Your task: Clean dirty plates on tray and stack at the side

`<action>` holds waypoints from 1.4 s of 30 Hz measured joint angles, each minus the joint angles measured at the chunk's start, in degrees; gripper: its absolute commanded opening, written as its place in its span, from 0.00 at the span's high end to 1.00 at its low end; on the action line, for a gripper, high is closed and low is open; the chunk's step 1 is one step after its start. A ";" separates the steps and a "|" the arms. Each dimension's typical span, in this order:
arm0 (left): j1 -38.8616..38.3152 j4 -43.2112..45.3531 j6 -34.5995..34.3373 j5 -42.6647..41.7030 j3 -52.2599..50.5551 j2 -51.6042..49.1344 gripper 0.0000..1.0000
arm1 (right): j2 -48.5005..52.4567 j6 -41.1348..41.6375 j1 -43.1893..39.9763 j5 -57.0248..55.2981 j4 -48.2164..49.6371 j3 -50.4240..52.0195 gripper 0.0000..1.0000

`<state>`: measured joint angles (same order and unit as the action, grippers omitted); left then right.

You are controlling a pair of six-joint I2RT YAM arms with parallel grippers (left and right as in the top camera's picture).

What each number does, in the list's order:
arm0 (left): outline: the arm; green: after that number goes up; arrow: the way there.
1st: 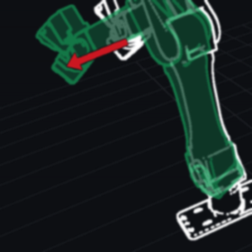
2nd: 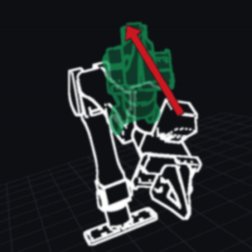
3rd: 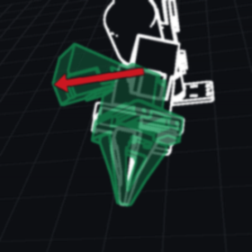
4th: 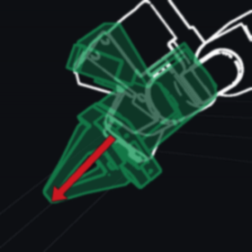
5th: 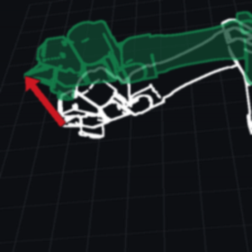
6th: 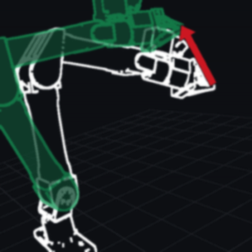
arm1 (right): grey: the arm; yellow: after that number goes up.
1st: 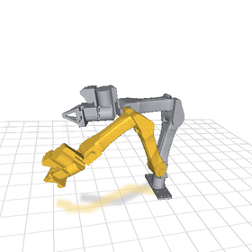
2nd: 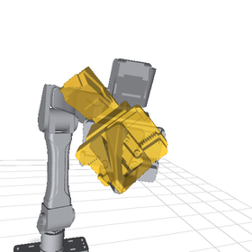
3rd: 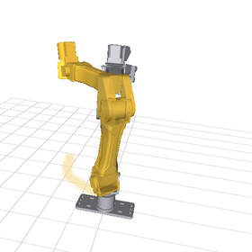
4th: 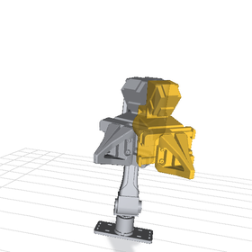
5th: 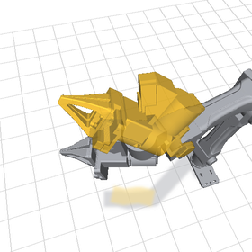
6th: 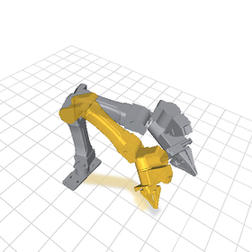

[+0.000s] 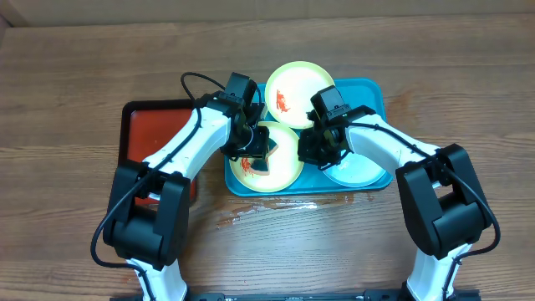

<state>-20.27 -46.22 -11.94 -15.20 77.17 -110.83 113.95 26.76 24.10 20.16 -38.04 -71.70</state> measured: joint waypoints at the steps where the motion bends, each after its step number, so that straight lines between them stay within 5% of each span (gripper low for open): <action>1: 0.00 0.00 -0.04 0.00 0.00 0.00 0.58 | 0.02 0.02 0.00 0.00 0.02 0.00 0.95; 5: 0.00 0.04 -0.09 -0.28 0.00 -0.76 0.67 | 0.02 0.02 0.00 0.00 0.13 0.00 0.95; 17: -1.14 1.60 -0.02 -1.31 0.00 -2.62 0.68 | 0.02 0.07 0.00 -0.07 0.57 0.00 0.95; 20: -1.14 1.70 0.09 -1.09 0.00 -2.78 0.76 | 0.02 0.15 0.00 -0.07 0.61 0.00 0.95; 23: -1.14 1.73 0.09 -0.81 0.00 -3.34 0.96 | 0.02 0.20 0.00 -0.09 0.61 0.00 0.95; 27: -1.14 1.77 -0.02 -0.15 0.00 -3.82 0.96 | 0.02 0.20 0.00 -0.09 0.61 0.00 0.95; 42: -1.97 -3.23 -7.76 23.41 2.38 -3.93 0.96 | 0.13 0.22 0.07 0.04 0.94 0.00 0.95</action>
<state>-22.24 -49.45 -19.70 8.21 79.55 -114.76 114.08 26.98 24.16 20.21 -37.10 -71.70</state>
